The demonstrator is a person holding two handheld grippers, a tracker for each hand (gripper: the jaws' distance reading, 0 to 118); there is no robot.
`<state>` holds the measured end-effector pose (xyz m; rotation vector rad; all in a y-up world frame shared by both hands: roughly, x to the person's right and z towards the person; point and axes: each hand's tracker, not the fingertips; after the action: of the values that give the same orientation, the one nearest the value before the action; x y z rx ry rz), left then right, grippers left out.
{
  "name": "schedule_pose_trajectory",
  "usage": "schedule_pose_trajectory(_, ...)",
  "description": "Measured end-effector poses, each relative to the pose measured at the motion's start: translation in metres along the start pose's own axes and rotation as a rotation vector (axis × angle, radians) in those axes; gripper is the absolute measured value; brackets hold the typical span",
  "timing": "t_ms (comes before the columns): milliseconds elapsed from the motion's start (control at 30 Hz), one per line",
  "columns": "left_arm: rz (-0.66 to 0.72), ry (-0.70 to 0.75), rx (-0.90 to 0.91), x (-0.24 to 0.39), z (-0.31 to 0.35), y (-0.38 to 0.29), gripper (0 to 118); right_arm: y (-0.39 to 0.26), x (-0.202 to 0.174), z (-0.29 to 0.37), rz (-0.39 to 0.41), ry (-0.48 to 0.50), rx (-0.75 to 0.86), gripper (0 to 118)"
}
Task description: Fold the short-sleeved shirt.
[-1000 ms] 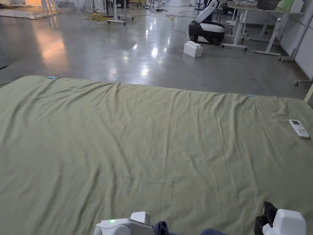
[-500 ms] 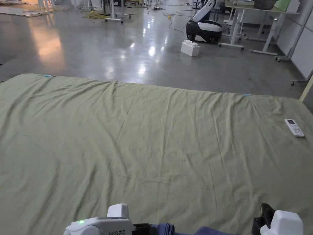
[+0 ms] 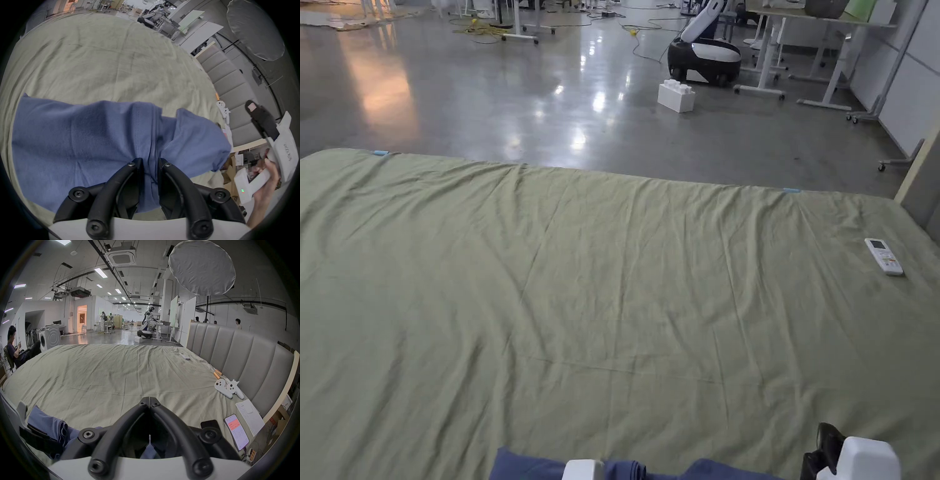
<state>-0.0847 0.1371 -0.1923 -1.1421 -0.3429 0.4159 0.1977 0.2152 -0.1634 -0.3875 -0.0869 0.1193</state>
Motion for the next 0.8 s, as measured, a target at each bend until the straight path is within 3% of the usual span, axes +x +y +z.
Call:
schedule_pose_trajectory(233,0.020,-0.032,0.005,-0.005,0.012,0.006,23,-0.001,0.001,-0.001,0.002,-0.001,-0.001,0)
schedule_pose_trajectory(300,0.026,-0.067,0.008,-0.008,0.030,0.012,46,0.002,0.002,0.000,-0.005,-0.004,0.007,0)
schedule_pose_trajectory(333,0.026,-0.097,0.041,-0.011,0.043,0.015,64,0.003,0.002,0.000,-0.008,-0.005,0.016,0)
schedule_pose_trajectory(400,0.015,-0.148,0.100,-0.020,0.070,0.022,78,0.008,0.002,0.000,-0.005,-0.006,0.023,0)
schedule_pose_trajectory(600,0.033,-0.114,0.251,-0.085,0.134,0.041,79,0.017,0.000,-0.002,-0.004,-0.002,0.044,0)
schedule_pose_trajectory(700,0.089,-0.055,0.235,-0.127,0.139,0.040,81,0.019,-0.002,-0.002,-0.006,0.003,0.050,0)
schedule_pose_trajectory(800,0.144,-0.104,0.177,-0.164,0.128,0.034,81,0.020,-0.005,-0.002,-0.008,0.008,0.052,0)
